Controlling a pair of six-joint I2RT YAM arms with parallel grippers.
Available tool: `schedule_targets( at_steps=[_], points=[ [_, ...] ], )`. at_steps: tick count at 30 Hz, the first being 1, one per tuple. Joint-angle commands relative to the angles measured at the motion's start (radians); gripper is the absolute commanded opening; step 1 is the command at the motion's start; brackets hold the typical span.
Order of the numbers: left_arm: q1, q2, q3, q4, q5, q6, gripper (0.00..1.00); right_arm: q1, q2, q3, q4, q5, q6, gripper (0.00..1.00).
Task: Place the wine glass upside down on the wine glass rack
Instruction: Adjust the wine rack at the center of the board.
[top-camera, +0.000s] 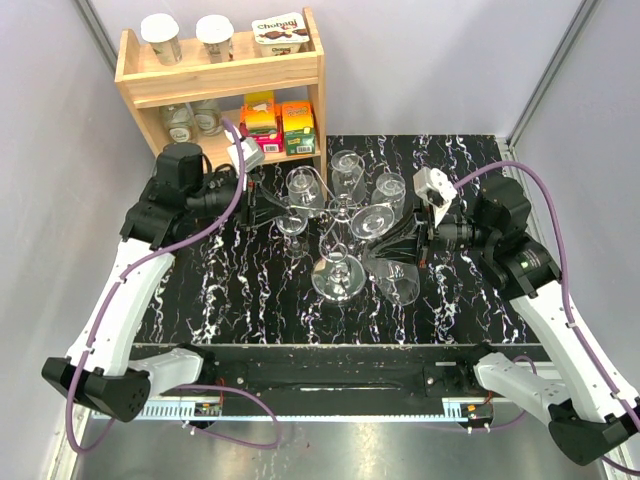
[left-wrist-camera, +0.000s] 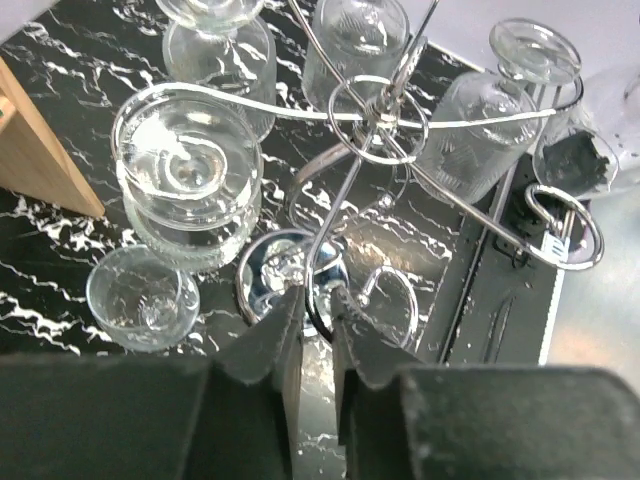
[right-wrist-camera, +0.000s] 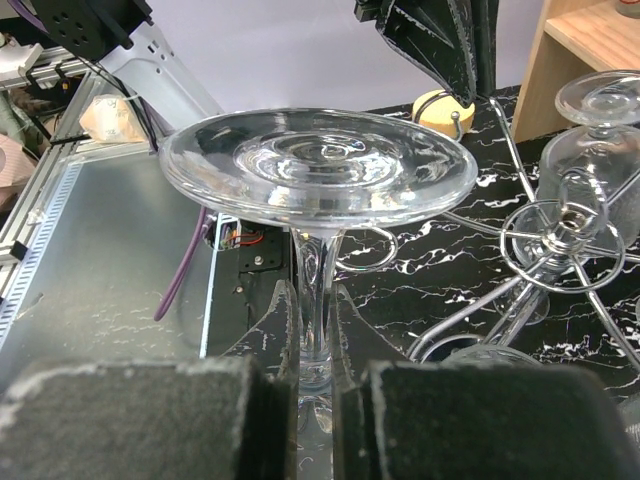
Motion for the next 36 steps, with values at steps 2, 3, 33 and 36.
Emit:
schedule_targets(
  at_steps=[2, 3, 33, 36],
  points=[
    [-0.033, -0.009, -0.045, 0.032, 0.055, -0.055, 0.0, -0.014, 0.0, 0.062, 0.026, -0.002, -0.008, 0.0],
    [-0.035, -0.012, -0.056, 0.041, 0.057, -0.071, 0.0, -0.015, 0.001, 0.064, 0.026, -0.002, -0.008, 0.0],
    [-0.067, -0.193, -0.024, -0.058, -0.186, 0.148, 0.89, -0.031, -0.005, 0.188, -0.208, 0.024, -0.162, 0.0],
    [-0.067, -0.174, 0.005, -0.071, -0.192, 0.158, 0.9, -0.031, -0.006, 0.179, -0.202, 0.026, -0.159, 0.0]
  ],
)
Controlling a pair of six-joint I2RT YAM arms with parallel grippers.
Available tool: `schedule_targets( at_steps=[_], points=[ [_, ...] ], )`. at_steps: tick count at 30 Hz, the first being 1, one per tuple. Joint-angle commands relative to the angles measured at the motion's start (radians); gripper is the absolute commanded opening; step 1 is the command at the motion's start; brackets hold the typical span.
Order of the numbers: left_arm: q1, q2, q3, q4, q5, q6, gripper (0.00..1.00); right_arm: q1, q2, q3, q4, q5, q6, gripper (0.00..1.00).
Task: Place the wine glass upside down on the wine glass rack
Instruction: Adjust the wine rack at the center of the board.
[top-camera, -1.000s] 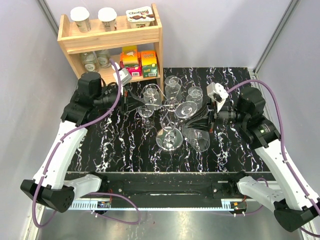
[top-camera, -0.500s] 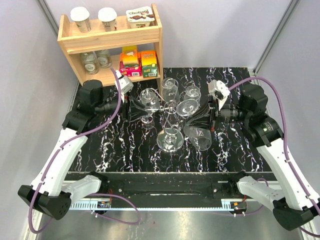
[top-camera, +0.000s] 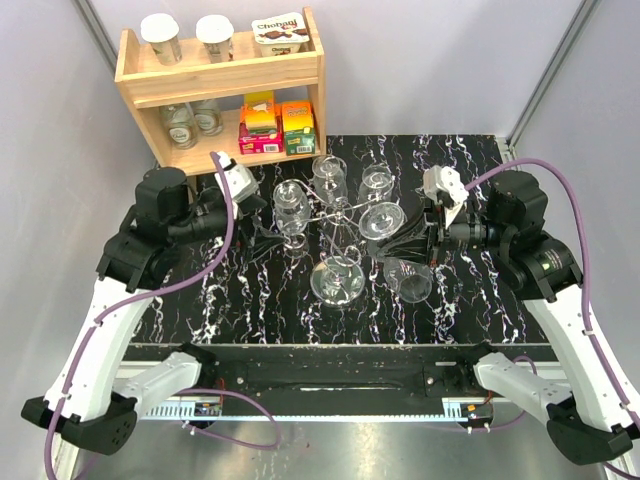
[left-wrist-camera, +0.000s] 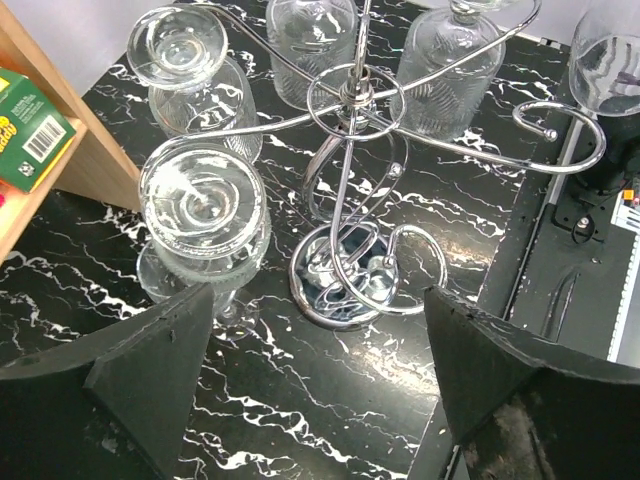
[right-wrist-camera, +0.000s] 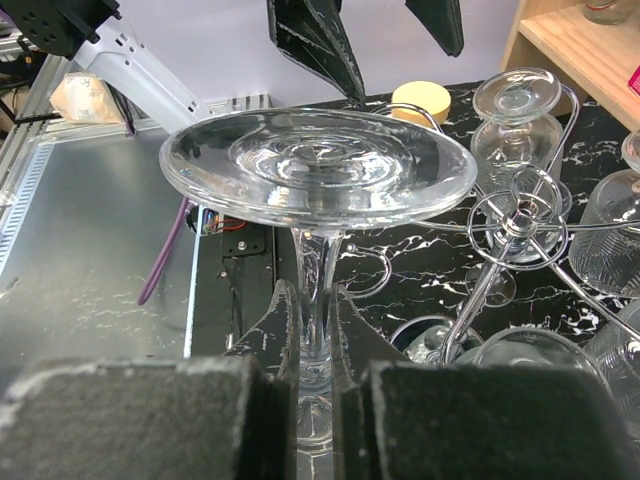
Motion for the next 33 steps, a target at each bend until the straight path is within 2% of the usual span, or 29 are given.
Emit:
schedule_targets(
  at_steps=[1, 5, 9, 13, 16, 22, 29, 33],
  points=[
    [-0.002, 0.018, 0.077, -0.037, -0.035, 0.05, 0.91, -0.009, -0.015, 0.028, 0.026, 0.01, -0.019, 0.0],
    [-0.004, 0.058, 0.186, -0.046, -0.02, 0.064, 0.93, -0.012, -0.016, 0.036, 0.008, 0.019, -0.034, 0.0],
    [-0.03, 0.213, 0.411, -0.154, -0.036, 0.087, 0.93, -0.013, -0.013, 0.06, -0.015, 0.045, -0.056, 0.0],
    [-0.093, 0.374, 0.635, -0.267, -0.084, 0.104, 0.93, -0.018, -0.019, 0.1, -0.045, 0.092, -0.086, 0.0],
    [-0.166, 0.466, 0.726, -0.308, -0.144, 0.122, 0.93, -0.021, -0.024, 0.132, -0.068, 0.152, -0.113, 0.0],
    [-0.254, 0.578, 0.804, -0.33, -0.168, 0.139, 0.93, -0.024, -0.027, 0.189, -0.095, 0.275, -0.142, 0.0],
    [-0.31, 0.633, 0.815, -0.339, -0.202, 0.135, 0.93, -0.025, -0.024, 0.215, -0.12, 0.313, -0.166, 0.0],
    [-0.335, 0.664, 0.811, -0.359, -0.204, 0.128, 0.85, -0.027, -0.027, 0.207, -0.121, 0.323, -0.172, 0.0]
  ],
)
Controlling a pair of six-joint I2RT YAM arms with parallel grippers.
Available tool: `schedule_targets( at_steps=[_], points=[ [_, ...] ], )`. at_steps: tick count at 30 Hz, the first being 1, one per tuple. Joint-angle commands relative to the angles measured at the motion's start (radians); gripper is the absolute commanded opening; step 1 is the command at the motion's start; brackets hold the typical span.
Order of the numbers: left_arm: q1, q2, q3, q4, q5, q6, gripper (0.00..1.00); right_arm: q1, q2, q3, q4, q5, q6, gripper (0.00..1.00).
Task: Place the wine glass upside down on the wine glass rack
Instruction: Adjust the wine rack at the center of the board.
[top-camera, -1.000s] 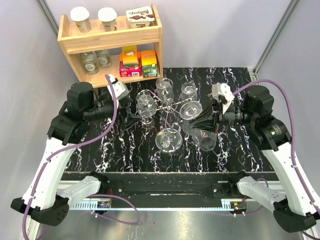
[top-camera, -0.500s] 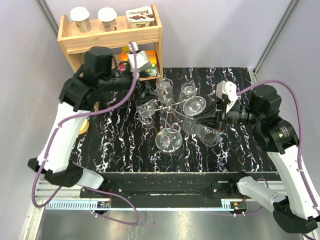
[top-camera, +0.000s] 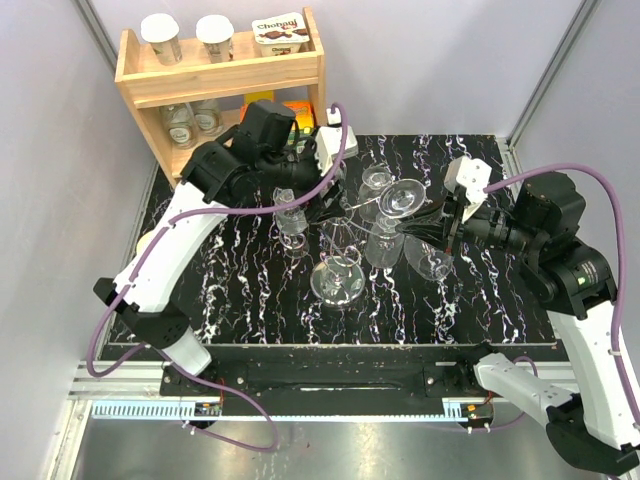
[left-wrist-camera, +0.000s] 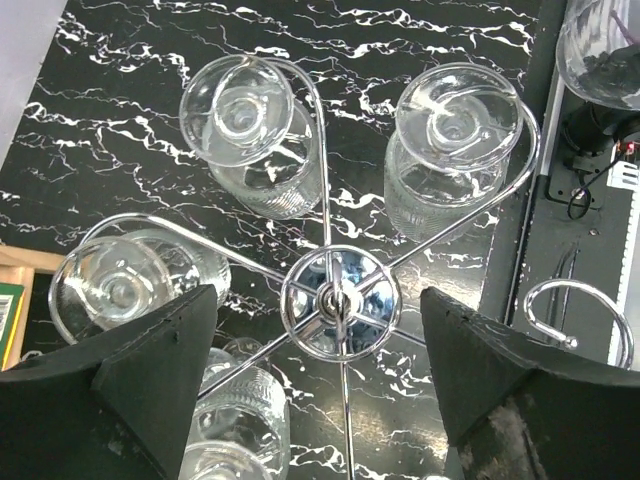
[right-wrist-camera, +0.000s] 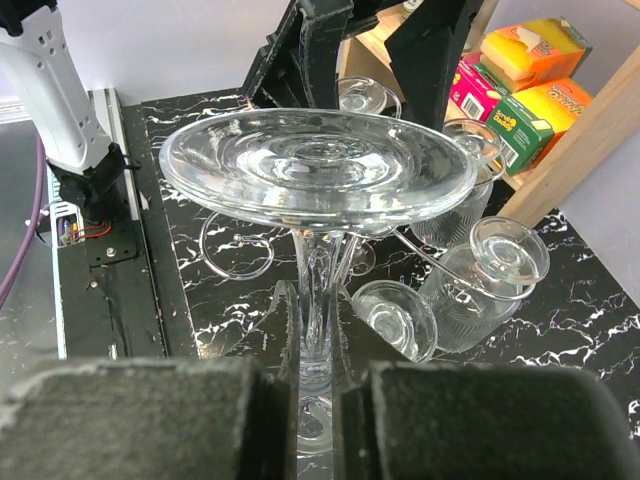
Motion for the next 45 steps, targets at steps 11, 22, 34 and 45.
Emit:
schedule_targets(
  at_steps=[11, 22, 34, 45],
  points=[
    [-0.038, 0.047, 0.03, 0.006, -0.071, -0.008, 0.55, -0.008, -0.019, 0.01, 0.032, 0.025, -0.023, 0.0],
    [-0.043, 0.047, 0.012, 0.047, -0.055, -0.074, 0.0, -0.008, -0.014, 0.006, 0.034, 0.027, -0.024, 0.0],
    [-0.071, 0.041, -0.01, 0.121, -0.148, -0.162, 0.0, -0.019, -0.008, 0.013, 0.032, 0.028, -0.024, 0.0],
    [-0.068, 0.0, -0.096, 0.294, -0.226, -0.133, 0.0, -0.02, -0.011, 0.006, 0.032, 0.025, -0.023, 0.0]
  ],
)
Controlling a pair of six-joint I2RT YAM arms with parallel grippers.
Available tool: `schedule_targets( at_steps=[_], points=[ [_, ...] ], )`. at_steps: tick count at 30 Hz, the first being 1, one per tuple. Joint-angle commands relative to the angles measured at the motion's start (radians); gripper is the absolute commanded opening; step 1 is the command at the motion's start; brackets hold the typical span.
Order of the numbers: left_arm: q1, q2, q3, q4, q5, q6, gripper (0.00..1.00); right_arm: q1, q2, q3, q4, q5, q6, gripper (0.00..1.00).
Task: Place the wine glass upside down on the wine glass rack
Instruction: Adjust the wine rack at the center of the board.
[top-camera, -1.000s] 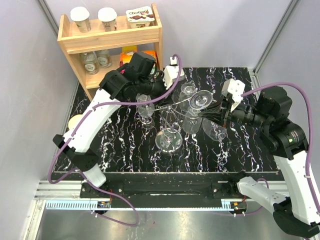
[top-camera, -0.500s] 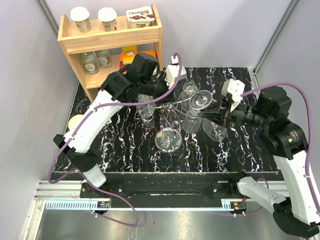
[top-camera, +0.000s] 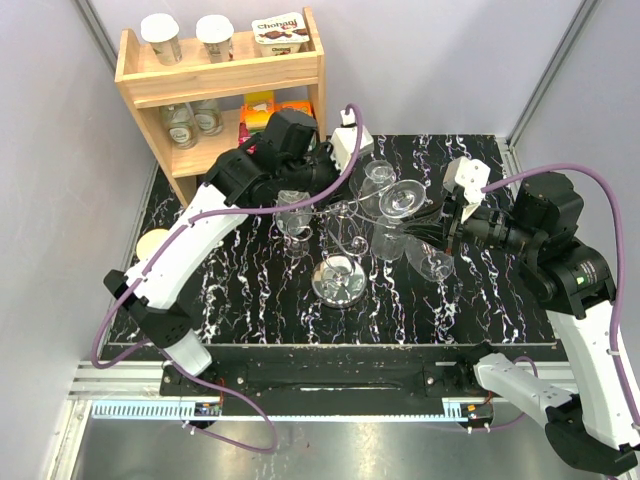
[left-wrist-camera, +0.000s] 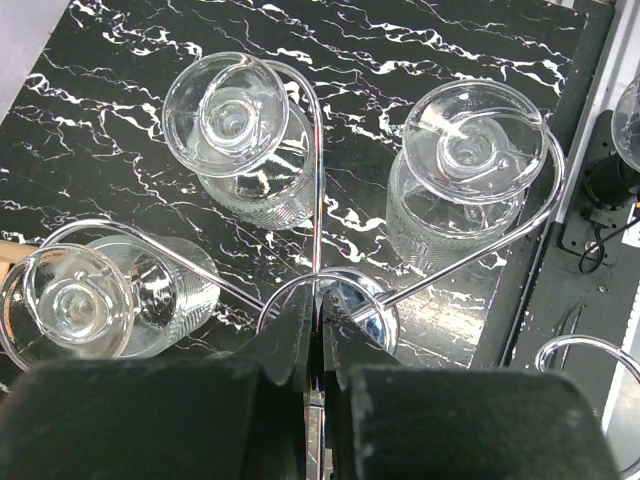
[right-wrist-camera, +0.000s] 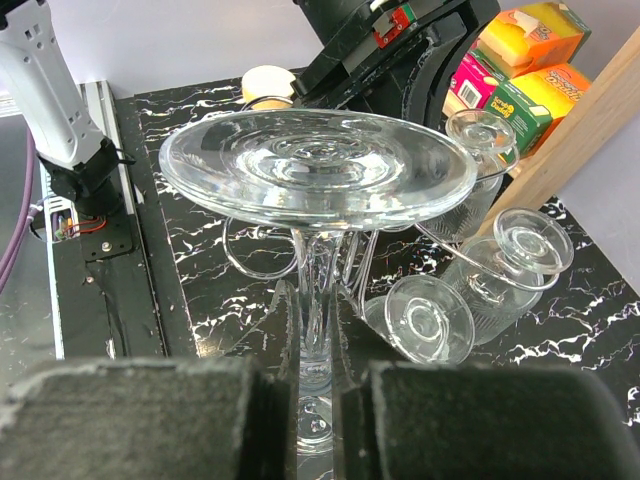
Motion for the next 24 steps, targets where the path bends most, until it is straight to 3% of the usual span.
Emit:
schedule_targets(
  at_steps=[1, 24],
  points=[
    [0.002, -0.027, -0.019, 0.164, -0.096, 0.013, 0.0, -0.009, -0.009, 0.012, 0.055, 0.015, -0.012, 0.0],
    [0.011, -0.079, -0.027, 0.292, -0.276, -0.057, 0.0, -0.009, -0.01, -0.023, 0.08, 0.028, -0.008, 0.0]
  ],
)
